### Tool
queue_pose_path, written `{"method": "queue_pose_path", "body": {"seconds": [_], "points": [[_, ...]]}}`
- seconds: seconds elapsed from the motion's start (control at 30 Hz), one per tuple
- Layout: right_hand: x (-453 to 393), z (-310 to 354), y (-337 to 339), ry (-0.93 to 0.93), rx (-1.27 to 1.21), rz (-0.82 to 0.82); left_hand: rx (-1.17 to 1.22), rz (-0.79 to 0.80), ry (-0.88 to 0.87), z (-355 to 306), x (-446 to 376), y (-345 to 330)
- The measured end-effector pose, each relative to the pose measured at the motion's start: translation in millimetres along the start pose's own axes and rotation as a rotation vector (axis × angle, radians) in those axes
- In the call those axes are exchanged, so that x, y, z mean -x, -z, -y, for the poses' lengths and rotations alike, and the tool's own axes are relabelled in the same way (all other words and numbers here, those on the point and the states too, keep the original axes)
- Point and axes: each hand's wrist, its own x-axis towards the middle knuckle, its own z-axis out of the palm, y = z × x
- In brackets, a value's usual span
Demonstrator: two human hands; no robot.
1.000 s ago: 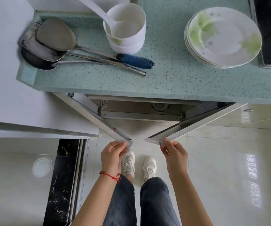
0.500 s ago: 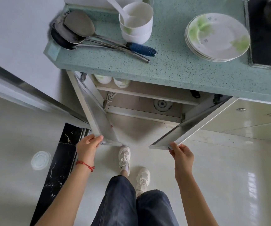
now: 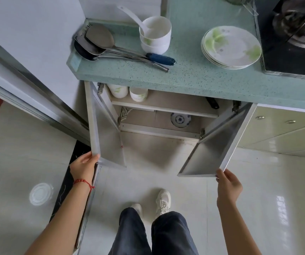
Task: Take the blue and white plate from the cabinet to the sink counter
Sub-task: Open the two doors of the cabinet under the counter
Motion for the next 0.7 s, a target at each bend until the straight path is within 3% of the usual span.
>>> {"method": "queue_pose_path", "body": {"seconds": [0.47,0.57,0.7], "points": [[5.0,-15.6,42.2,-0.036,-0.081,-0.252,-0.246,-0.032,-0.145,5.9,-28.6,56.6],[20.7,-20.3,48.2,0.000,-0.051,-0.229,-0.402,-0.022,-0.346,4.8,-14.2,53.2],[51.4,-23.8,43.0,0.144,0.131,-0.127,-0.495,0.171,-0.675,-1.7,22.3,28.8]]}}
